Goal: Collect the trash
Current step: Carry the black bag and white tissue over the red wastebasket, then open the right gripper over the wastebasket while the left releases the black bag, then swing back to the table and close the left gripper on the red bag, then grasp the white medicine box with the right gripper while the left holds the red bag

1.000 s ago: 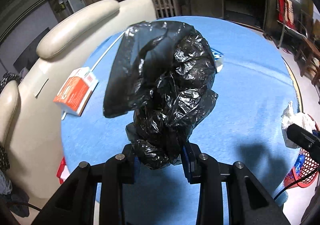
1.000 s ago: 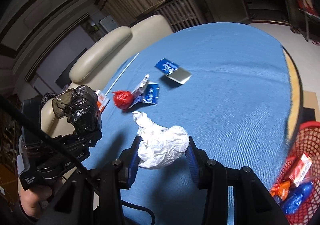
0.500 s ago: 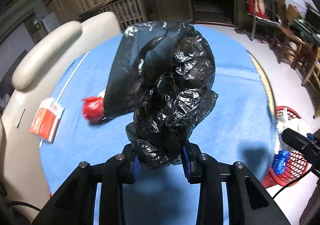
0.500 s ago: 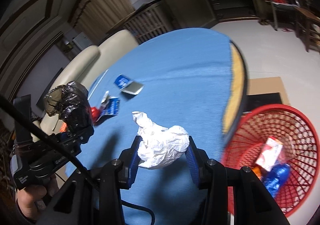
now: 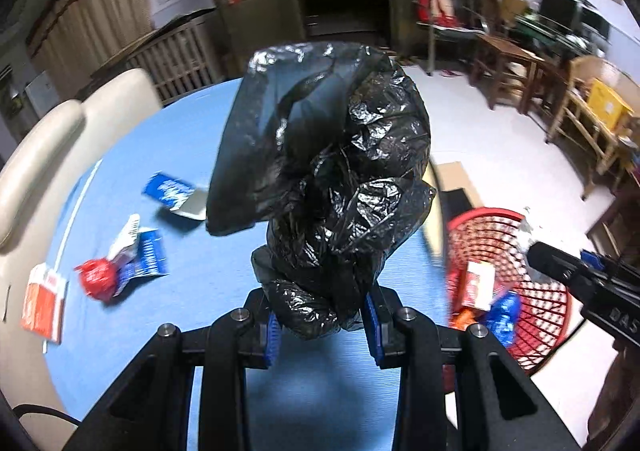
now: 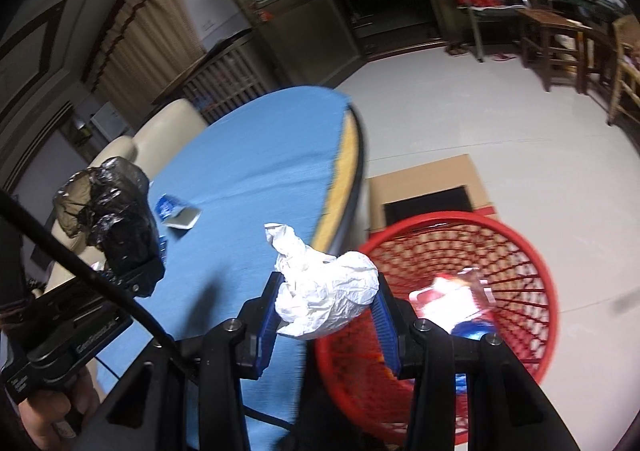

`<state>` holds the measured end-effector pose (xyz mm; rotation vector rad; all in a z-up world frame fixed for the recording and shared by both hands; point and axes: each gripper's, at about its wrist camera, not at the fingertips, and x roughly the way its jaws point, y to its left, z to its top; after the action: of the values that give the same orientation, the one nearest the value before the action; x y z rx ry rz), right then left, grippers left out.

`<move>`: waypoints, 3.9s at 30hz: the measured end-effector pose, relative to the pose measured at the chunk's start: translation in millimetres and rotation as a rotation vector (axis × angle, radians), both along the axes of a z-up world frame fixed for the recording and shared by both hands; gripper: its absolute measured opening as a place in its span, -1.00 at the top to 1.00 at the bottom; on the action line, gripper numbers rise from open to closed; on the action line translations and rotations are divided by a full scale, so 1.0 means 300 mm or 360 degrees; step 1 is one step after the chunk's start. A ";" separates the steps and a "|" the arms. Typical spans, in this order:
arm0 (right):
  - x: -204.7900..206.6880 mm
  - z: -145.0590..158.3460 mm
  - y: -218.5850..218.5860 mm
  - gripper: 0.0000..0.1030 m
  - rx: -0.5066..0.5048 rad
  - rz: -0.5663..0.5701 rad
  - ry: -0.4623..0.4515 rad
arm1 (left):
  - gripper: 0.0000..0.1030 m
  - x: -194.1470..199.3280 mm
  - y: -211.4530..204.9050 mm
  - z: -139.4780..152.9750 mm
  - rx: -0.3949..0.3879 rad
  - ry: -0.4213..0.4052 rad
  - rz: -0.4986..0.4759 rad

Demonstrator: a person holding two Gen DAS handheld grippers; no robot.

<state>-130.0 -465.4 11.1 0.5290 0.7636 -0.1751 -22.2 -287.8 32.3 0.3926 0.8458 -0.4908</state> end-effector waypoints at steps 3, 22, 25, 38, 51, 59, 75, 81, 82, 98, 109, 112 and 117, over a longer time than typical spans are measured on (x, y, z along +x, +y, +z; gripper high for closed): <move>-0.031 -0.010 -0.050 0.12 -0.0025 -0.0070 0.0022 | 0.31 -0.015 -0.051 -0.012 -0.0014 0.0034 -0.0081; -0.129 -0.171 -0.271 0.12 -0.0025 -0.0296 0.0220 | 0.30 -0.145 -0.304 -0.153 0.0124 0.0256 -0.0409; -0.136 -0.188 -0.283 0.11 -0.0011 -0.0305 0.0237 | 0.31 -0.150 -0.326 -0.170 0.0144 0.0275 -0.0426; -0.137 -0.224 -0.333 -0.13 0.0061 -0.0342 0.0256 | 0.30 -0.140 -0.377 -0.199 0.0205 0.0311 -0.0454; -0.178 -0.143 -0.385 -0.25 0.0066 -0.0452 0.0129 | 0.13 -0.123 -0.394 -0.221 0.0222 0.0387 -0.0505; -0.200 -0.109 -0.394 -0.25 0.0061 -0.0482 0.0101 | -0.31 -0.123 -0.404 -0.214 0.0198 0.0422 -0.0567; -0.042 -0.067 -0.209 -0.25 0.0002 -0.0264 0.0112 | -0.37 0.038 0.038 -0.162 -0.0042 0.0461 -0.0114; 0.113 -0.068 -0.017 -0.25 -0.0034 -0.0029 0.0149 | -0.37 0.106 0.280 -0.164 -0.0134 0.0454 0.0131; 0.133 -0.067 0.013 -0.25 -0.0042 0.0006 0.0149 | -0.37 0.117 0.323 -0.167 -0.0145 0.0451 0.0168; 0.309 -0.039 0.367 -0.25 -0.0182 0.0346 0.0201 | -0.38 0.508 0.833 -0.169 -0.0427 0.0350 0.0802; 0.348 -0.023 0.442 -0.25 -0.0246 0.0414 0.0233 | 0.16 0.635 0.906 -0.292 -0.0505 0.0473 0.0888; 0.380 -0.028 0.470 -0.25 -0.0255 0.0453 0.0240 | 0.19 0.610 0.947 -0.298 -0.0523 0.0442 0.0903; 0.465 -0.032 0.542 -0.25 -0.0272 0.0562 0.0242 | 0.20 0.515 1.025 -0.273 -0.0539 0.0382 0.0946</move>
<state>9.5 -302.9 1.4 0.2142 0.9679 0.0485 132.3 19.6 -49.7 -0.2365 1.0379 -0.1188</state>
